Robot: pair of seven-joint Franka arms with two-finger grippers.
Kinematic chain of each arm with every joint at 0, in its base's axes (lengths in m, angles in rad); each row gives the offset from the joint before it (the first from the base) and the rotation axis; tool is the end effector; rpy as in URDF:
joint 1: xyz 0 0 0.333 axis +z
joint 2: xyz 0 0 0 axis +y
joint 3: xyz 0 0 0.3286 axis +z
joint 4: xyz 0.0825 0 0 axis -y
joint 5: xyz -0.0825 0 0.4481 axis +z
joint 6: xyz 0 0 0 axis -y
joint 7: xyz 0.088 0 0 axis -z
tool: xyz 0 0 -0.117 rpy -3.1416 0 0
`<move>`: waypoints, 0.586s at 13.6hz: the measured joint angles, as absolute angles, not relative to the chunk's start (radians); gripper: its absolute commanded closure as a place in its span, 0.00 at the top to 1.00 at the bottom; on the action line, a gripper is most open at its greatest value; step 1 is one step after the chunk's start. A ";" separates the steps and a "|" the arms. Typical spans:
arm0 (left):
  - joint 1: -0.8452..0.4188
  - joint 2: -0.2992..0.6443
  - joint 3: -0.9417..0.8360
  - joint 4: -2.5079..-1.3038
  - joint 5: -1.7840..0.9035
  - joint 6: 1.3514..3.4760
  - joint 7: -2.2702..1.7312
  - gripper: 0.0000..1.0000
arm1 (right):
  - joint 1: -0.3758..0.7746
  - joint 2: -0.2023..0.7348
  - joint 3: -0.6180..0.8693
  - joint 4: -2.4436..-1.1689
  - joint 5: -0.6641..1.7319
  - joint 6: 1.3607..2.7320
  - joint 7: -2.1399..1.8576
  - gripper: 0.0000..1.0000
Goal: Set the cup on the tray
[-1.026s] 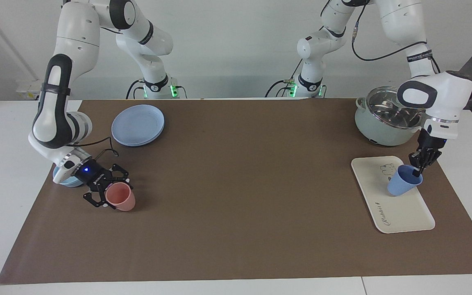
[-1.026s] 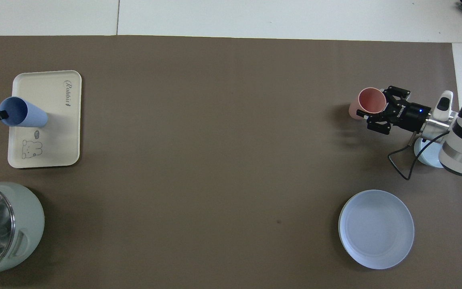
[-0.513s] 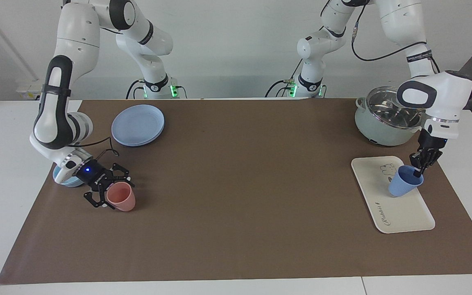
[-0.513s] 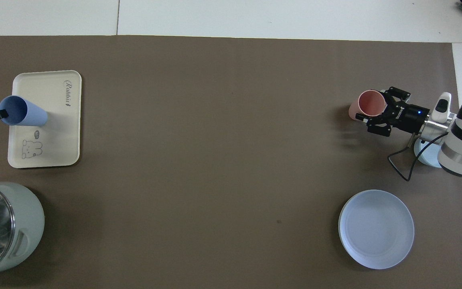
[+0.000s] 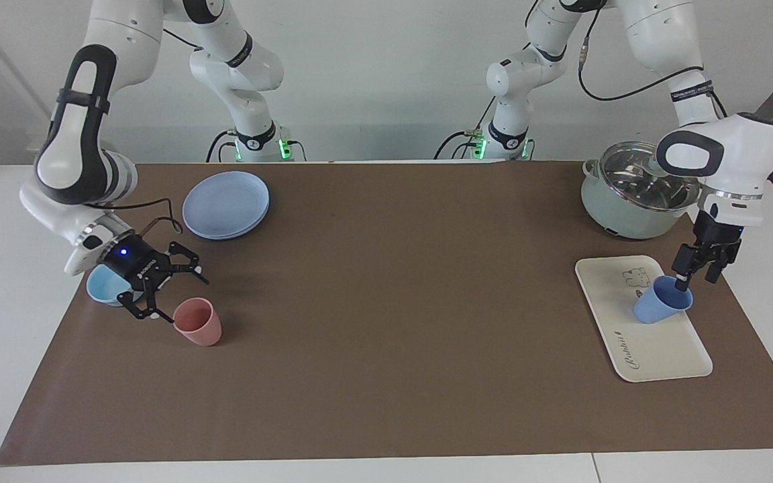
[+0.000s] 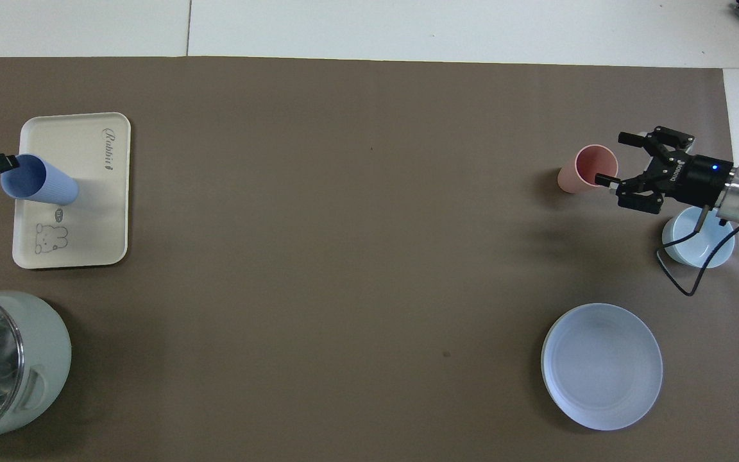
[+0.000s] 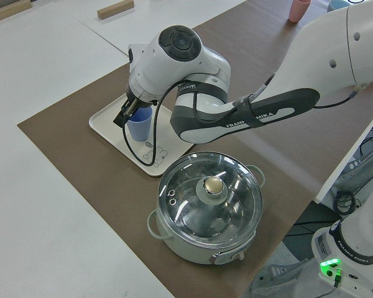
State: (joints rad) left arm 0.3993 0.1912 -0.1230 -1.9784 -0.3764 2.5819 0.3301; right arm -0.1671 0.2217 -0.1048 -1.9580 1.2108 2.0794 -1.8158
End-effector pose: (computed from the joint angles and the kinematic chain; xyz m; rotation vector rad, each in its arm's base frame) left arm 0.6590 0.1944 0.3837 2.8898 0.3370 0.6998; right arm 0.6562 -0.1231 0.3526 -2.1619 -0.9736 -1.0505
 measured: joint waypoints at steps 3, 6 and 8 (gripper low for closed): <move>0.402 0.191 -0.118 -1.826 -0.376 2.285 0.295 1.00 | -0.173 0.128 -0.107 -1.961 0.975 2.087 -1.581 1.00; 0.402 0.191 -0.113 -1.674 -0.369 2.028 0.236 1.00 | -0.155 0.085 -0.104 -1.961 0.741 2.162 -1.316 1.00; 0.400 0.190 -0.117 -1.562 -0.295 1.835 0.194 1.00 | -0.100 0.062 -0.101 -1.960 0.540 2.193 -1.043 1.00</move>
